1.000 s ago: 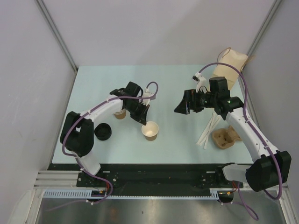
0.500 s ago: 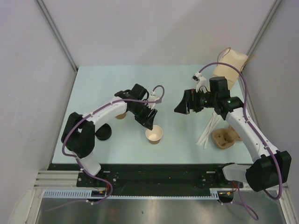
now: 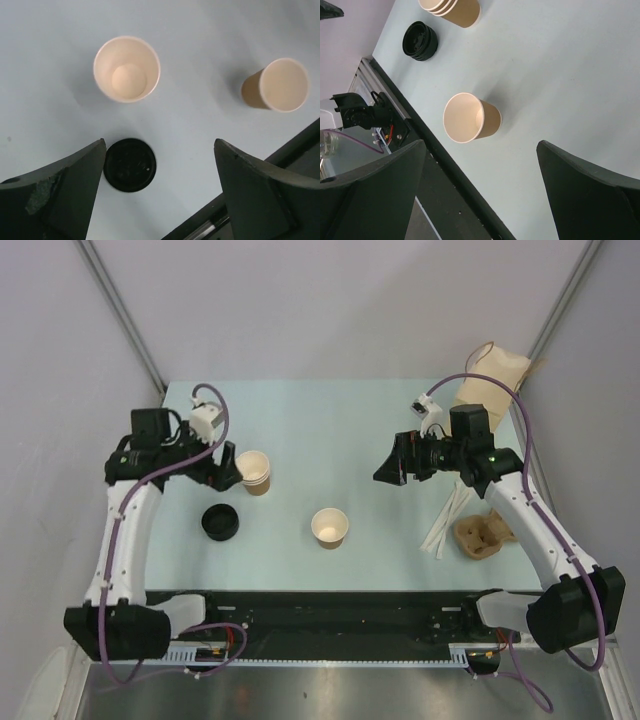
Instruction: Pack the takeout coffee
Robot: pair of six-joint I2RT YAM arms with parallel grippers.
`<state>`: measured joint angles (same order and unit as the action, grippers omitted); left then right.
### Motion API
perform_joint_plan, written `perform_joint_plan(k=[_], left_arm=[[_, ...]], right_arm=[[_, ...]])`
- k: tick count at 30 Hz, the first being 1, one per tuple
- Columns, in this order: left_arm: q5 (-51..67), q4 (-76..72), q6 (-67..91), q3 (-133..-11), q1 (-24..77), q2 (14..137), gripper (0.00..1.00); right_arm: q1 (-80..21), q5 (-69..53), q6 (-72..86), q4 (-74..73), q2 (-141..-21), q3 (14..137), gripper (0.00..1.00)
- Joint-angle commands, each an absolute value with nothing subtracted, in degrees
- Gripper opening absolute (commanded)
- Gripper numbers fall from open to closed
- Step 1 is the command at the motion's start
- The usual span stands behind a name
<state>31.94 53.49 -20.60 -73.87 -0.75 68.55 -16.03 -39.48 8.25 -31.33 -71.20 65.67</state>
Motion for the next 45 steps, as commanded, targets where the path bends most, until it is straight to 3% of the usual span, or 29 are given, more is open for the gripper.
perform_joint_plan(k=[1,4,19,26,37,45], left_arm=[[28.3,64.1,-35.1,-66.0,-5.2,64.3,0.9],[23.7,60.9,-35.6,-59.8,-5.6,61.8,0.78],[16.0,49.0,-29.6,-48.7,-0.6,65.6,0.45],[14.9,45.9,-28.1,-48.1,2.0,69.2,0.37],[13.7,43.4,-27.1,-47.7,3.4,73.0,0.36],[14.0,43.2,-27.0,-47.5,3.6,74.9,0.28]], right_arm=[[-16.0,-40.8,7.3,-29.2,-70.1,65.8,1.0],[-16.2,-41.7,7.6,-28.7,-70.8,65.9,1.0],[-16.2,-42.2,7.8,-28.6,-71.5,65.9,1.0],[-16.2,-42.2,8.0,-28.5,-71.9,65.8,1.0],[-15.9,-42.1,8.0,-28.6,-72.2,65.9,1.0],[-15.9,-42.1,8.1,-28.4,-72.4,65.9,1.0]])
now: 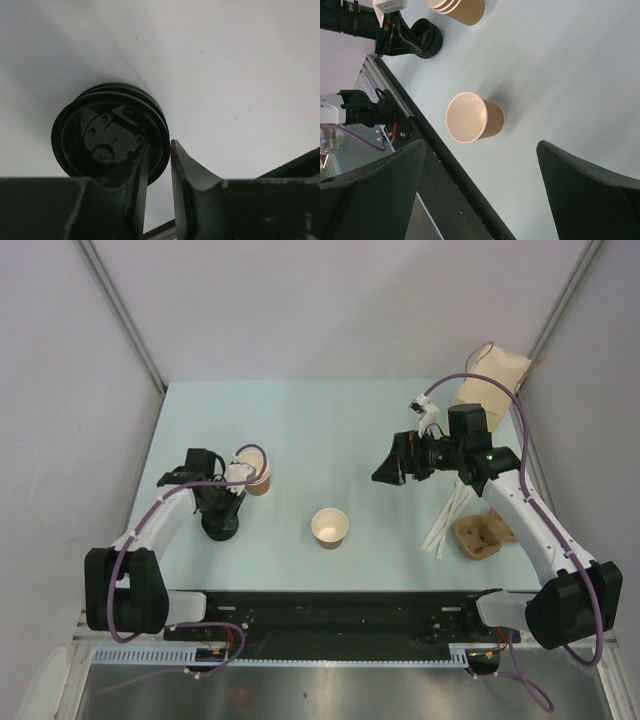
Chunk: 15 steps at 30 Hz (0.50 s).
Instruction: Pack the takeout coffee
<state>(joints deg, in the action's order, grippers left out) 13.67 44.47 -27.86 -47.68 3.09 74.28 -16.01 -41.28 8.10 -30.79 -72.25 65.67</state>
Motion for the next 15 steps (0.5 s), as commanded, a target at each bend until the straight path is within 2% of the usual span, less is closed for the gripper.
perform_joint_plan(k=[1,10,15], left_arm=[[14.0,43.2,-26.9,-47.5,3.6,75.1,0.27],[14.3,43.2,-27.1,-47.5,3.6,75.6,0.26],[14.5,44.1,-27.2,-48.2,3.6,75.2,0.13]], right_arm=[[-15.9,-42.1,8.1,-28.3,-72.4,65.8,1.0],[-15.6,-42.3,8.3,-28.3,-72.7,65.9,1.0],[-15.6,-42.4,8.4,-28.2,-72.8,65.9,1.0]])
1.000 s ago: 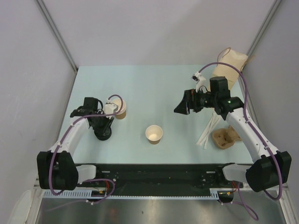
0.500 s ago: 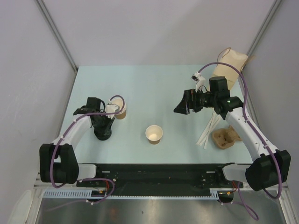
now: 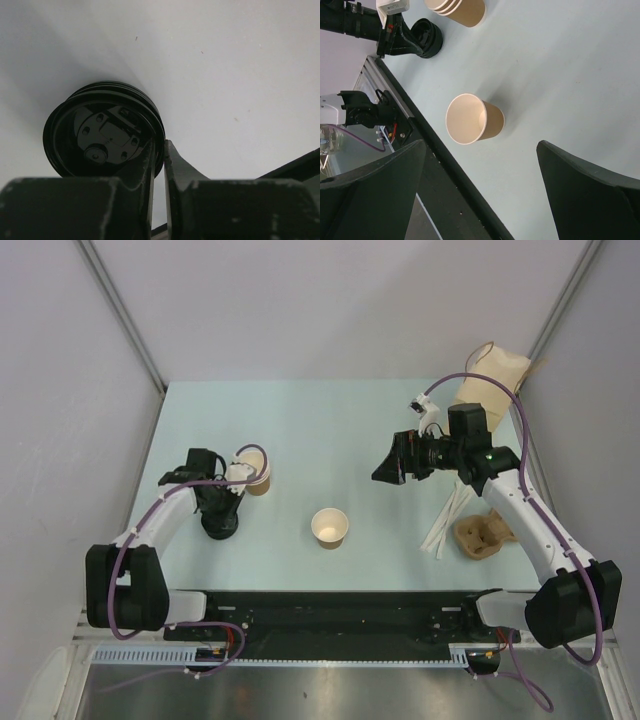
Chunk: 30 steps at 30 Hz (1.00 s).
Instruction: Pack the takeout coffee
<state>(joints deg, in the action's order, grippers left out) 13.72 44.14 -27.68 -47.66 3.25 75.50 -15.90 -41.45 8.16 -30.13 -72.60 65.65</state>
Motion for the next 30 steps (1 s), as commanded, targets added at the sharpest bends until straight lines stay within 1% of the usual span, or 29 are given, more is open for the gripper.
perform_joint_plan(k=[1,3,4,14,19,23,27,30], left_arm=[[14.5,44.6,-27.2,-48.5,3.6,75.0,0.09],[14.2,45.2,-27.2,-49.1,3.6,74.1,0.04],[14.0,45.8,-27.3,-49.4,3.5,73.7,0.0],[12.5,46.8,-27.2,-51.2,3.6,67.9,0.0],[11.4,46.6,-27.8,-50.2,3.6,67.7,0.0],[13.9,46.8,-28.6,-50.1,3.5,66.0,0.0],[17.0,48.3,-28.3,-51.8,3.5,64.8,0.0],[20.3,50.4,-29.4,-53.1,1.9,65.0,0.0]], right_arm=[[-15.6,-42.4,8.5,-28.2,-72.8,65.9,1.0],[-15.5,-42.4,8.6,-28.1,-72.9,65.9,1.0],[-15.5,-42.5,8.6,-28.1,-72.7,65.8,1.0],[-15.4,-43.0,9.0,-27.7,-72.9,65.9,1.0],[-15.5,-43.2,9.1,-27.6,-73.0,65.8,1.0],[-16.0,-43.9,9.5,-26.8,-73.6,65.9,1.0],[-20.3,-43.9,11.7,-22.3,-76.5,65.9,0.99],[-26.1,-42.8,15.0,-16.1,-80.6,66.0,0.95]])
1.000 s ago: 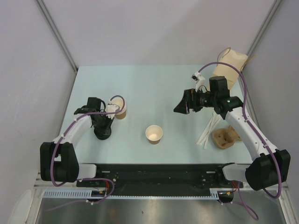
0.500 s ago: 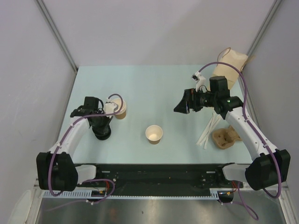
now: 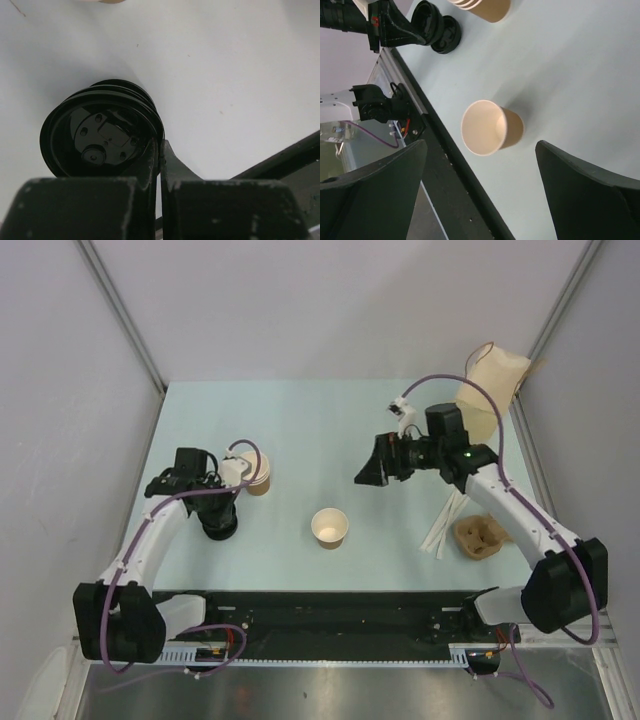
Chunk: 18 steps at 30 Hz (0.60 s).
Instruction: Pack the takeout coffee
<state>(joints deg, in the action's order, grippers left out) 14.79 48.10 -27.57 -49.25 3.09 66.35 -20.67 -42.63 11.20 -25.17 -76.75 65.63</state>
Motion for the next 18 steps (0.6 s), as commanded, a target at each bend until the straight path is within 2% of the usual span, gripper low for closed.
perform_joint_plan(k=[1,2,3,5,6,7,13,15,18], left_arm=[[22.0,51.3,-30.8,-53.5,0.6,65.3,0.0],[23.4,52.1,-31.5,-54.0,0.2,65.5,0.0],[26.3,53.4,-31.9,-54.8,-1.6,65.5,0.0],[28.9,54.5,-34.0,-55.5,-4.0,65.1,0.0],[30.6,55.1,-34.5,-55.5,-4.7,65.0,0.0],[30.9,55.2,-35.2,-55.5,-5.4,64.5,0.0],[33.9,56.5,-37.3,-55.5,-7.8,63.9,0.0],[34.3,56.7,-37.6,-55.4,-8.3,64.2,0.0],[34.3,57.0,-38.1,-55.2,-8.6,64.2,0.0]], right_arm=[[-28.7,-42.5,16.2,-15.0,-81.7,66.2,0.88],[-30.3,-42.0,16.3,-13.8,-84.2,67.1,0.83],[-31.5,-41.1,16.6,-12.4,-85.3,67.8,0.71],[-34.8,-40.6,19.0,-10.4,-87.7,69.1,0.58],[-35.6,-40.7,20.5,-7.2,-89.7,69.3,0.49],[-36.4,-41.0,22.0,-5.4,-91.0,69.3,0.45],[-43.3,-41.1,33.6,5.9,-99.4,72.1,0.23],[-46.4,-38.9,34.8,6.9,-100.9,72.9,0.2],[-48.1,-39.2,36.1,7.5,-103.8,74.4,0.22]])
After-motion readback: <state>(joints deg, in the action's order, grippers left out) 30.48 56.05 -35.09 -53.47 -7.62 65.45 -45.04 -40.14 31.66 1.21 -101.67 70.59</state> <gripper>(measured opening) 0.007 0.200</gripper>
